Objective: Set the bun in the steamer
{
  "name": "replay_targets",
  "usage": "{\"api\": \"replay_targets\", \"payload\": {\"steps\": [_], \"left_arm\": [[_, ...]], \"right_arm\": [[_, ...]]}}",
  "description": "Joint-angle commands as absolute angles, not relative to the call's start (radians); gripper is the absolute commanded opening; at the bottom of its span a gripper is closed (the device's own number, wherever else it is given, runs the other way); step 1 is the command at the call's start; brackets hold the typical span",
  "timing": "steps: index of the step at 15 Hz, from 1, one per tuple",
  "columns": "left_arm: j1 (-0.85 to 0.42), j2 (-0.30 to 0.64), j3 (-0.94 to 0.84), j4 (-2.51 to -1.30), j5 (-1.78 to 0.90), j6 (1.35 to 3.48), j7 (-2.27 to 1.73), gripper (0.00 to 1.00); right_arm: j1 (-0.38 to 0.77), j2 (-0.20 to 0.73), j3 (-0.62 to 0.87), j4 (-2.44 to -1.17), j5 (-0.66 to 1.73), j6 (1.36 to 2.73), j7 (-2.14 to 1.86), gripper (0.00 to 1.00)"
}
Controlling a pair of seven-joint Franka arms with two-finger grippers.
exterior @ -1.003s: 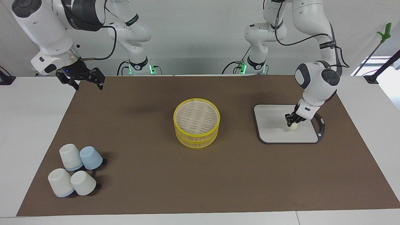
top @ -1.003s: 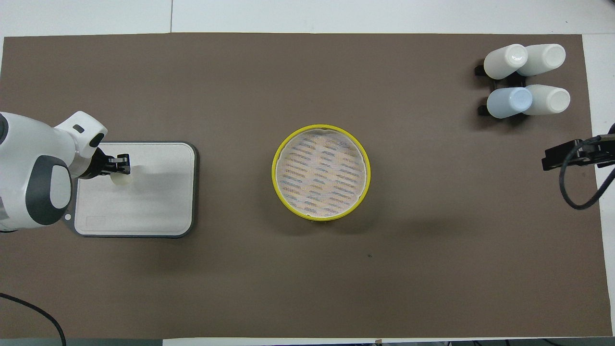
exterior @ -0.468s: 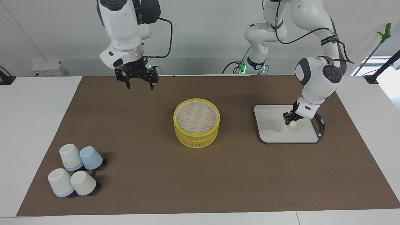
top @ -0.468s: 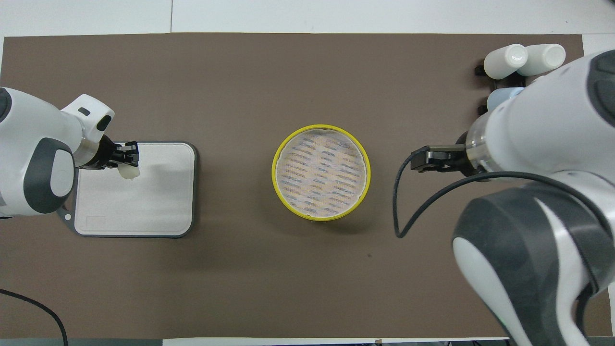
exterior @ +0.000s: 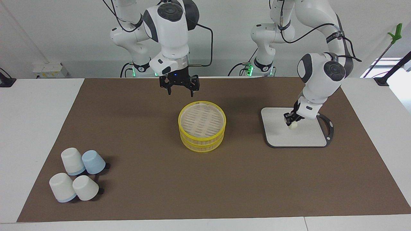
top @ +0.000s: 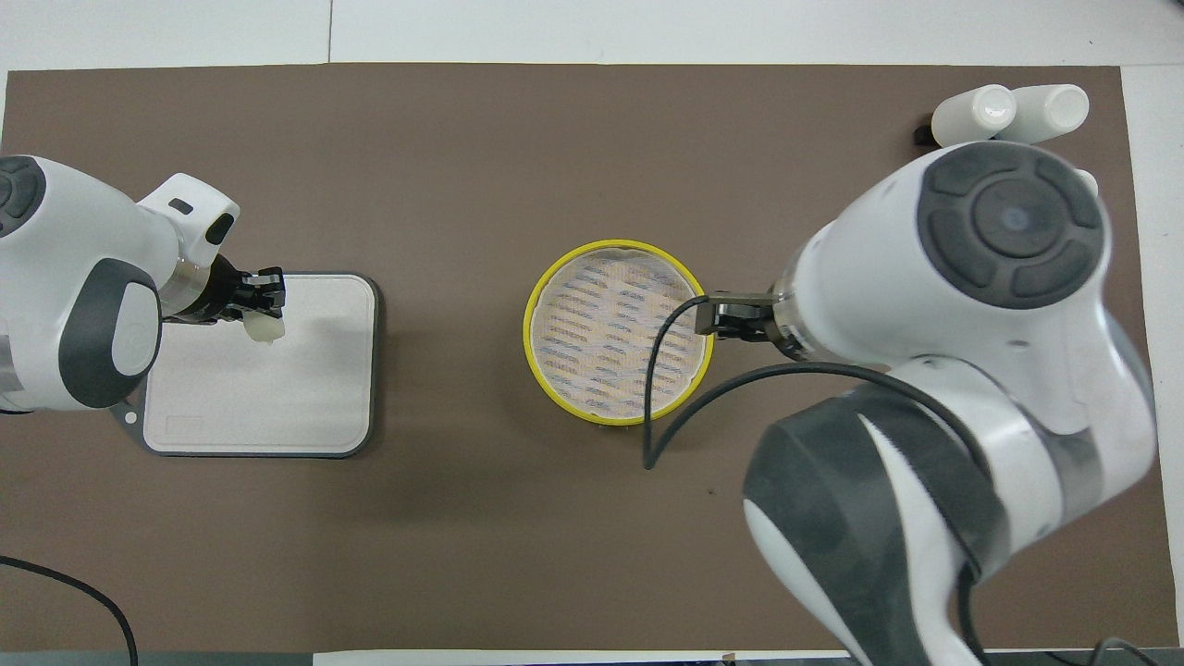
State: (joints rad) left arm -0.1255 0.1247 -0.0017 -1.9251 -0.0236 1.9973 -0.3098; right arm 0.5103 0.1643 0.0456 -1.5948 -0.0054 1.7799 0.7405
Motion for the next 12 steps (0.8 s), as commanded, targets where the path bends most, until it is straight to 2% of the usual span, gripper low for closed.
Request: {"api": "replay_targets", "payload": {"steps": [1, 5, 8, 12], "left_arm": [[-0.144, 0.117, -0.002, -1.911, -0.037, 1.968, -0.351, 0.29], [-0.149, 0.112, -0.006, -1.907, -0.055, 1.968, -0.365, 0.30], [-0.155, 0.110, -0.006, -1.908, -0.057, 1.968, -0.371, 0.30], [-0.155, 0.110, -0.006, -1.908, -0.057, 1.967, -0.371, 0.30]], "right_arm": [[0.560, 0.285, 0.038, -1.465, 0.009, 1.784, 0.810, 0.97], [0.613, 0.388, 0.040, -1.373, -0.006, 1.789, 0.798, 0.97], [0.666, 0.500, 0.037, -1.263, -0.009, 1.773, 0.798, 0.97], [0.693, 0.543, 0.031, -1.255, -0.009, 1.796, 0.802, 0.97]]}}
